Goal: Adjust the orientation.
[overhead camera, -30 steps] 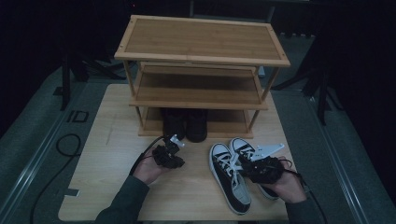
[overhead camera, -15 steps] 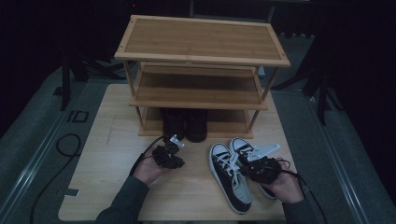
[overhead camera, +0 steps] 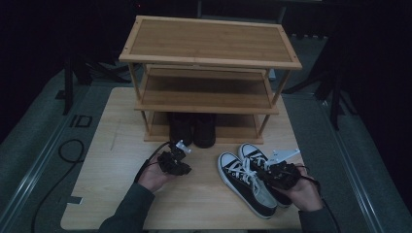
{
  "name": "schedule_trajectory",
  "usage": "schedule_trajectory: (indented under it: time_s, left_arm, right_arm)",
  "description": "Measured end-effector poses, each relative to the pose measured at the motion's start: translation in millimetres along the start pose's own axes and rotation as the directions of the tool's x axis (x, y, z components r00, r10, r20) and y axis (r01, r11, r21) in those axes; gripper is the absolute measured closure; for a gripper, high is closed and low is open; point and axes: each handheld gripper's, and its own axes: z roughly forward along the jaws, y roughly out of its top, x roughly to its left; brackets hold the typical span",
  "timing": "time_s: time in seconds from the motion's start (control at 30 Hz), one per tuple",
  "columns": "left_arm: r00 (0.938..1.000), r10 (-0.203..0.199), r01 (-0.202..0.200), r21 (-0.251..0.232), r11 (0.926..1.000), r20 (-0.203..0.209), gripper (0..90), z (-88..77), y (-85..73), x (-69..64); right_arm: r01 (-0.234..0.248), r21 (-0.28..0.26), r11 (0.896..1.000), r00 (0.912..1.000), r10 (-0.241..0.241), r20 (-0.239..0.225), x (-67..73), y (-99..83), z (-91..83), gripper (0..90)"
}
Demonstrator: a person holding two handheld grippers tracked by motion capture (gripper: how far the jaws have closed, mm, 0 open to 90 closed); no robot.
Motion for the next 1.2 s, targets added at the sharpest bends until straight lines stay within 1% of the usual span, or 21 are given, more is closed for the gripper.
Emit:
schedule_trajectory:
  time_s: [0.17, 0.27, 0.37, 0.47, 0.53, 0.63, 0.77, 1.0, 1.2]
  left_arm:
    - [1.0000, 0.005, -0.005, 0.002, 1.0000, 0.002, 80.3, 0.5, 0.5, -0.6]
    - [1.0000, -0.001, 0.001, 0.000, 1.0000, 0.001, 80.3, -0.1, -0.1, 0.1]
    - [1.0000, -0.003, 0.003, 0.000, 1.0000, 0.002, 80.2, -0.2, -0.2, 0.4]
    - [1.0000, 0.000, 0.000, 0.000, 1.0000, 0.003, 80.0, 0.9, 0.1, -0.4]
    - [1.0000, 0.000, 0.000, -0.001, 1.0000, 0.003, 79.9, 1.6, 0.5, -1.0]
    - [1.0000, 0.002, -0.002, 0.003, 1.0000, 0.002, 79.7, 2.1, 1.0, -0.9]
    - [1.0000, 0.002, -0.002, 0.003, 1.0000, 0.002, 79.7, 2.3, 1.0, -0.9]
    - [0.9999, -0.009, 0.009, -0.004, 1.0000, -0.005, 78.3, 0.6, 0.1, 0.8]
    - [0.9999, -0.013, 0.013, -0.005, 0.9999, -0.009, 77.4, -0.5, -0.8, 1.7]
  right_arm:
    - [0.009, 0.003, 1.000, 0.9999, -0.009, -0.008, -1.0, -2.7, -2.4, 88.4]
    - [0.012, 0.002, 1.000, 0.9998, -0.012, -0.017, -1.5, -4.2, -2.8, 88.2]
    - [0.015, -0.001, 1.000, 0.9996, -0.016, -0.022, -1.4, -4.2, -4.0, 86.1]
    - [0.019, -0.014, 1.000, 0.9994, -0.019, -0.027, -2.7, -4.4, -9.3, 74.1]
    - [0.009, -0.014, 1.000, 0.9995, -0.010, -0.029, -4.0, -5.4, -11.7, 66.3]
    - [-0.010, -0.009, 1.000, 0.9995, 0.010, -0.029, -6.5, -7.6, -12.6, 60.1]
    - [-0.022, -0.003, 1.000, 0.9993, 0.021, -0.030, -8.1, -10.4, -12.9, 57.4]
    - [-0.026, 0.006, 1.000, 0.9997, 0.026, -0.005, -9.8, -12.2, -18.1, 51.4]
    - [-0.022, 0.028, 0.999, 0.9998, 0.022, 0.004, -11.9, -14.6, -19.5, 51.0]
